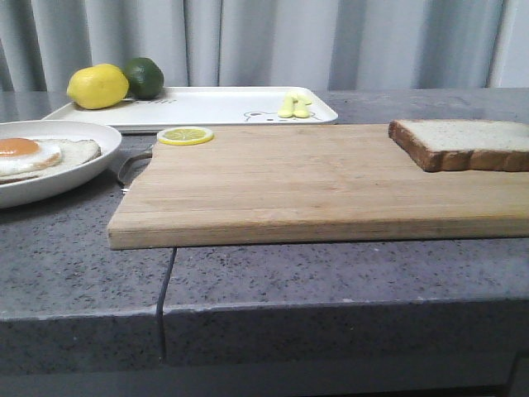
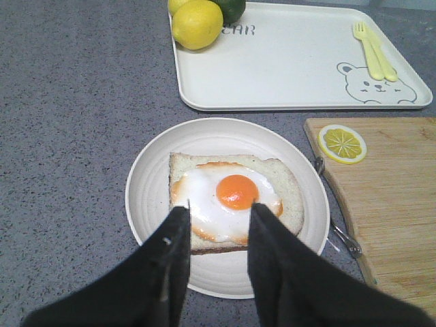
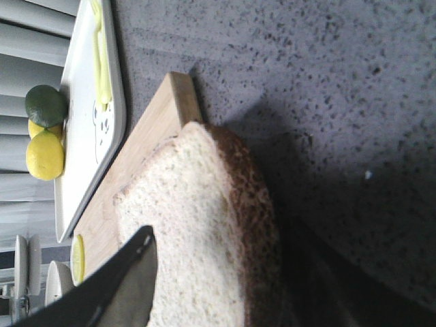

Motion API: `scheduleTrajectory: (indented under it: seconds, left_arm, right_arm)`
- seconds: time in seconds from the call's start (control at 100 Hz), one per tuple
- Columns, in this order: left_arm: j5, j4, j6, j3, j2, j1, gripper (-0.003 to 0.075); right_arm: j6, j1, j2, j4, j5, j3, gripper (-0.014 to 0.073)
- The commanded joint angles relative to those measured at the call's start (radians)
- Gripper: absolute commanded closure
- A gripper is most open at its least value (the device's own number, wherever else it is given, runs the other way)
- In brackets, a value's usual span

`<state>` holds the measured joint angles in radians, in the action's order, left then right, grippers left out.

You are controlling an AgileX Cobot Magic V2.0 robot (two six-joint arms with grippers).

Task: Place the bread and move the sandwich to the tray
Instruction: 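Grasp the white bread slice edge with the right gripper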

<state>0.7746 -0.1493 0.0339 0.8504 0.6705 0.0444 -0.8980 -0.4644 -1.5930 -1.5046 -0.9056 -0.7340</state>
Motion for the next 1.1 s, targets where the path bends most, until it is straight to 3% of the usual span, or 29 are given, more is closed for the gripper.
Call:
scheduleTrajectory:
  seconds: [0.0,0.15,0.41,0.55,0.7,1.09]
  left_arm:
    - [-0.065,-0.015,0.002,0.034,0.006,0.006,0.0535]
    - [-0.065,-0.015,0.002,0.034,0.006,0.006,0.0535]
    - [-0.065,-0.015,0.002,0.034,0.006,0.006,0.0535]
    - [-0.065,-0.015,0.002,0.034,0.006,0.006,0.0535]
    - [-0.065,-0.015,0.002,0.034,0.006,0.006,0.0535]
    - [-0.065,-0.015,0.002,0.034,0.006,0.006,0.0535]
  right_arm:
    - [-0.011,0.006,0.009,-0.011,-0.038,-0.014,0.0174]
    - [-0.011,0.029,0.009,-0.005,-0.019,-0.014,0.0181]
    - [-0.011,0.088,-0.007,0.037,0.040,-0.014,0.0314]
    - [-0.011,0.107,-0.015,0.046,0.049,-0.014,0.0453]
    - [-0.011,0.107,-0.015,0.046,0.060,-0.014,0.0668]
    - [-0.011,0.107,0.045,0.025,0.046,-0.015,0.0654]
